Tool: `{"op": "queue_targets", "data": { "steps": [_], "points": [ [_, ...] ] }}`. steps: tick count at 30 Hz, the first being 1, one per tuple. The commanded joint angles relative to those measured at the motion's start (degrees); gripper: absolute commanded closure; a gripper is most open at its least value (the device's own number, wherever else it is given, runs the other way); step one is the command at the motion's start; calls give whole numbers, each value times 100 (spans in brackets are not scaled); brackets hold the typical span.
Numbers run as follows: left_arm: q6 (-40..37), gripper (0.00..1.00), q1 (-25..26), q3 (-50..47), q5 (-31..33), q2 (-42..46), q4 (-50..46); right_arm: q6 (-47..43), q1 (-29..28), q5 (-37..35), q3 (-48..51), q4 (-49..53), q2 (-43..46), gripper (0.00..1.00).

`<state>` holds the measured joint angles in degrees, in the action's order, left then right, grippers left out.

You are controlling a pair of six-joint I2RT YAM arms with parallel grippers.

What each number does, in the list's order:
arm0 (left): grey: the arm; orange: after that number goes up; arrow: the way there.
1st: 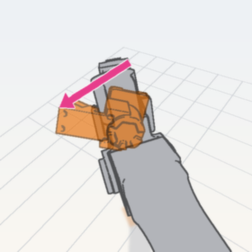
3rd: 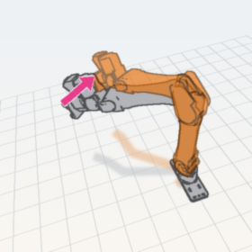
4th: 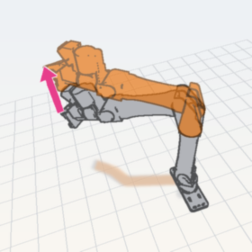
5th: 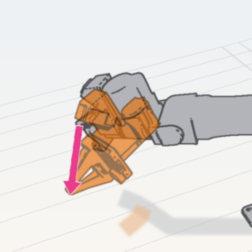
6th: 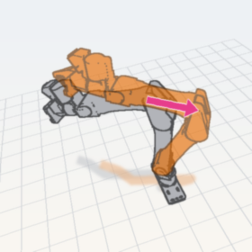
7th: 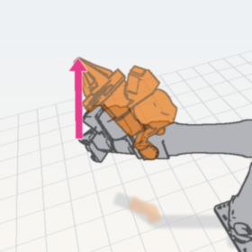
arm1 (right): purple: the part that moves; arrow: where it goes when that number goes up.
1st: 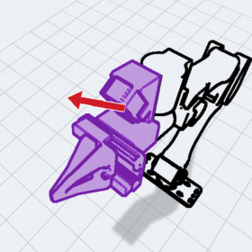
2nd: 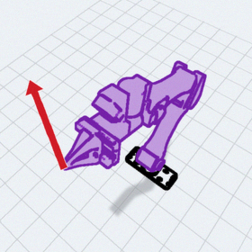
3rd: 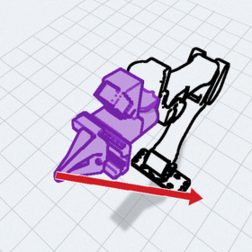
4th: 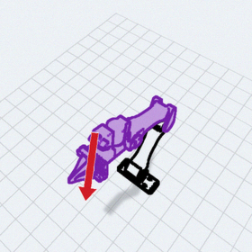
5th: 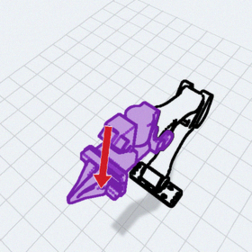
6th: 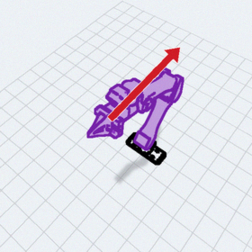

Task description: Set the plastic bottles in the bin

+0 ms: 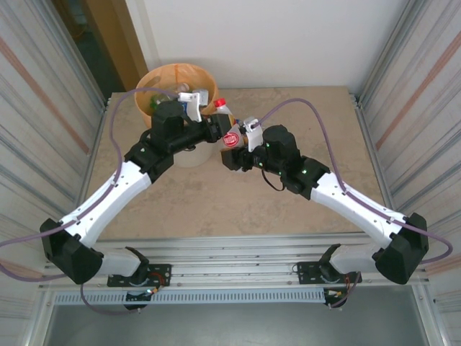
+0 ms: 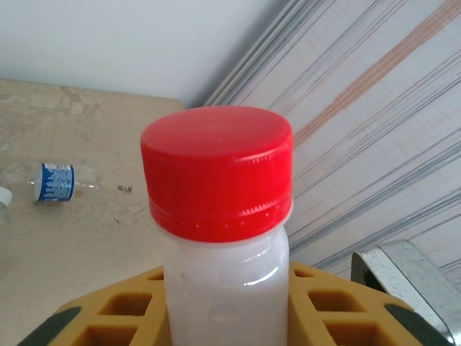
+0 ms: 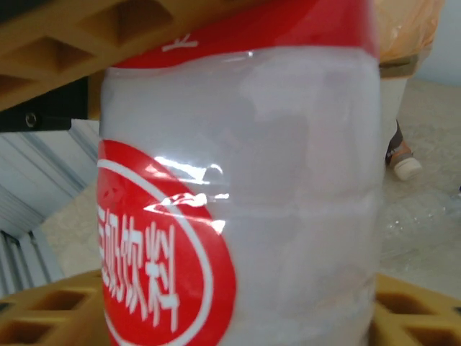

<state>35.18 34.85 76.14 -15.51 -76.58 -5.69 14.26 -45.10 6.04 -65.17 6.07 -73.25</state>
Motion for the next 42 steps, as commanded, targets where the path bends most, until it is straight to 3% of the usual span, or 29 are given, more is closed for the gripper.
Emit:
{"op": "queue_targets", "data": {
  "steps": [1,3,12,18,26,31,42],
  "points": [
    [-179,95,-138,453,196,-73,69,-222,-92,-134,-228,-12,98,15],
    [-482,97,-295,869,307,-161,-237,-217,-87,-361,-172,47,215,2],
    [-2013,97,-999,3225,1132,-1177,-1864,332,105,-1660,257,502,862,2],
    [-2896,97,-1230,4753,1953,-2106,-2768,797,518,-1760,537,907,1246,2],
    [-3517,96,-1287,6289,2860,-3179,-3938,1004,691,-1760,645,1249,1296,2],
    [-3530,95,-1383,6701,2869,-3499,-4648,1074,741,-1756,629,1311,1187,2],
    [-3663,93,-1428,6680,2872,-3771,-5168,1242,763,-1703,608,1338,913,2]
  ]
}}
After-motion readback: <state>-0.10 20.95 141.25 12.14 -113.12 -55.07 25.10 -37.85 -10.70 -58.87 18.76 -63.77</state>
